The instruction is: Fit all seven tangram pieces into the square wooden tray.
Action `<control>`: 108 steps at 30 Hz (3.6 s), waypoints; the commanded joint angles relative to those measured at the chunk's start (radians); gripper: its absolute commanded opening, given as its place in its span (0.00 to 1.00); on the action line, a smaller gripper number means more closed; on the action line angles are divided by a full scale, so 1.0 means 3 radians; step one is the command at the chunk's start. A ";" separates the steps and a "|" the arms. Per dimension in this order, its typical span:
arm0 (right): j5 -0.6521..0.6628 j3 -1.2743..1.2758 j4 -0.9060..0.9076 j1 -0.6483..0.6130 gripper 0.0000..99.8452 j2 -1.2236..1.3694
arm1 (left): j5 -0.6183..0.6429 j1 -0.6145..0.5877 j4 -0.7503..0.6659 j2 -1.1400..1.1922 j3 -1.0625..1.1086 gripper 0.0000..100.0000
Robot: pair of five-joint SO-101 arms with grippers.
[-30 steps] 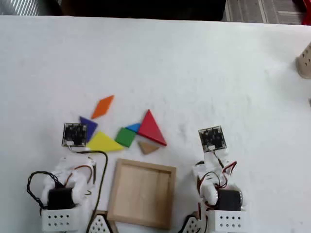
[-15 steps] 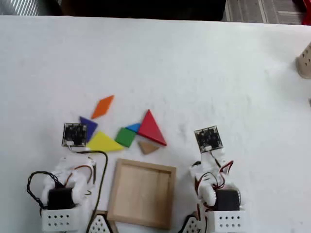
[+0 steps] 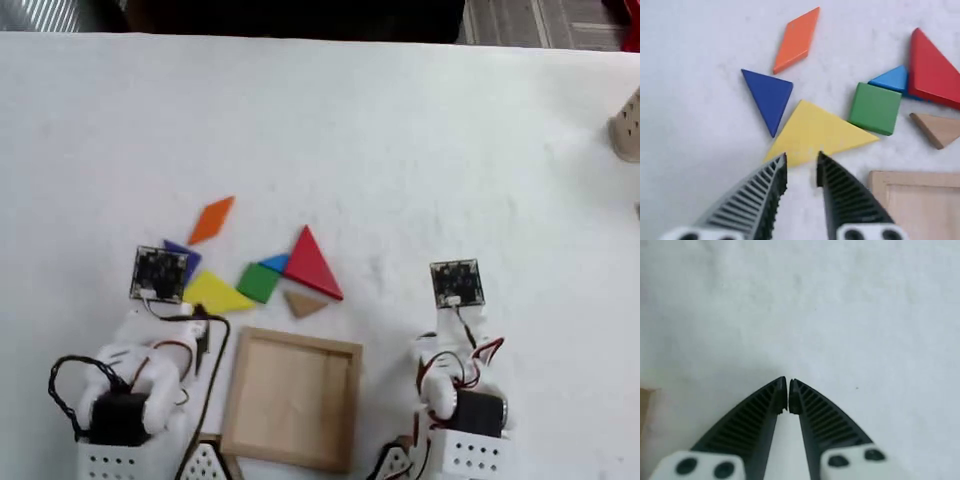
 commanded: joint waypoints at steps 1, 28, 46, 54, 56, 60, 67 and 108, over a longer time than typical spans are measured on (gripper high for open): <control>0.0036 -0.0010 -0.0064 0.0110 0.02 -0.0013 | 0.0153 0.0182 0.0046 -0.0013 -0.0261 0.21; 0.0036 -0.0005 -0.0064 0.0125 0.02 -0.0013 | 0.0598 0.1250 -0.0501 0.3977 -0.1258 0.18; 0.0036 0.0000 -0.0059 0.0130 0.02 -0.0013 | 0.1002 0.1378 -0.1023 0.5332 -0.1678 0.04; 0.0036 0.0000 -0.0059 0.0202 0.02 -0.0013 | 0.1018 0.1245 -0.1023 0.5552 -0.1990 0.02; 0.0036 0.0000 -0.0059 0.0233 0.02 -0.0013 | 0.0997 0.1092 -0.1033 0.5567 -0.2092 0.02; 0.0036 0.0000 -0.0059 0.0253 0.02 -0.0013 | 0.0997 0.0765 -0.1028 0.5577 -0.2322 0.02; 0.0036 0.0000 -0.0059 0.0253 0.02 -0.0013 | 0.0992 0.0488 -0.1054 0.5582 -0.2460 0.02; 0.0036 0.0000 -0.0059 0.0253 0.02 -0.0013 | 0.0588 0.0453 -0.1171 0.5552 -0.2194 0.03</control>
